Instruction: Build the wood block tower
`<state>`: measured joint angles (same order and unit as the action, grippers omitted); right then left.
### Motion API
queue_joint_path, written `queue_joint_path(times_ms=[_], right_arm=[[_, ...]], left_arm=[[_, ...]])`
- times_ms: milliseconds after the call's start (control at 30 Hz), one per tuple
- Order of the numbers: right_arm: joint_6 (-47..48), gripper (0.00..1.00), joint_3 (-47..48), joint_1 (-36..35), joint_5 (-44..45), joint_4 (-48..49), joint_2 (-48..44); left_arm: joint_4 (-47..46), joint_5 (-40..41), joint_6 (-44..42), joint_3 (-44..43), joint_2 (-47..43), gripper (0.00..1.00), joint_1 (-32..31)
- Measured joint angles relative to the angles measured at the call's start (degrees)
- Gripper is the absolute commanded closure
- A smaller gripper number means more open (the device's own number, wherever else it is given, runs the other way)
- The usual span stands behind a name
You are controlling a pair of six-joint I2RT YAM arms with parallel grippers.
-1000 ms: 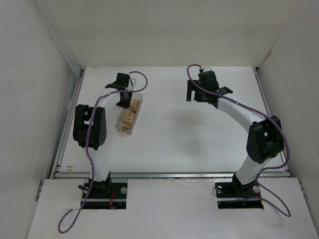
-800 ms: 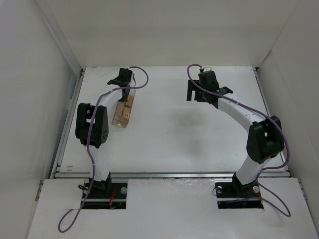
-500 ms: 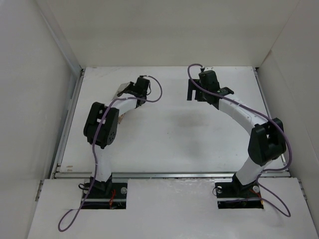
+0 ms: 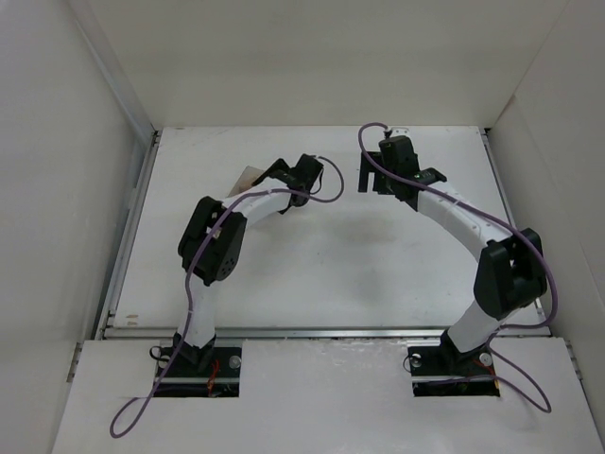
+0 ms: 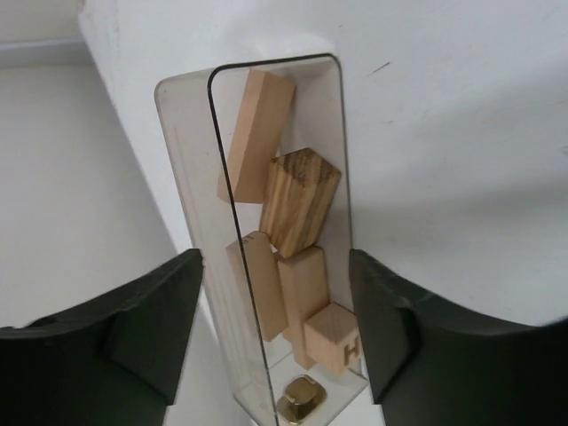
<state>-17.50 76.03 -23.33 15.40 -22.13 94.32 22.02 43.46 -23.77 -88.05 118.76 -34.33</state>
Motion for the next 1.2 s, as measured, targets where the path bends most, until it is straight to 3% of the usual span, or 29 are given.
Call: queue_joint_path(times_ms=[100,133,233,533,733,933,1200], right_arm=[[0.0,0.01,0.0,0.0,0.0,0.0,-0.2],[0.0,0.01,0.0,0.0,0.0,0.0,-0.2],[0.1,0.01,0.0,0.0,-0.2,-0.1,-0.3],[0.8,0.01,-0.1,-0.1,-2.7,-0.2,-0.3],[1.1,0.01,-0.1,-0.9,-3.7,-0.5,-0.2],[1.2,0.01,-0.1,-1.5,-3.8,-0.9,-0.2],[1.3,0.01,-0.1,-2.1,-3.7,-1.5,-0.1]], left_arm=[[3.8,-4.1,3.1,-2.5,-0.9,0.23,0.3],[5.3,-5.7,4.0,-3.3,-1.3,0.13,0.7],[7.6,-12.8,6.1,-5.7,-3.0,0.0,3.3],[8.5,-36.2,7.6,-6.7,-8.3,0.0,18.6],[10.4,-46.7,7.2,-6.7,-5.8,0.0,19.8],[9.9,-49.9,6.6,-6.7,-5.1,0.0,21.0],[9.9,-47.7,7.7,-5.4,-3.4,0.0,23.7]])
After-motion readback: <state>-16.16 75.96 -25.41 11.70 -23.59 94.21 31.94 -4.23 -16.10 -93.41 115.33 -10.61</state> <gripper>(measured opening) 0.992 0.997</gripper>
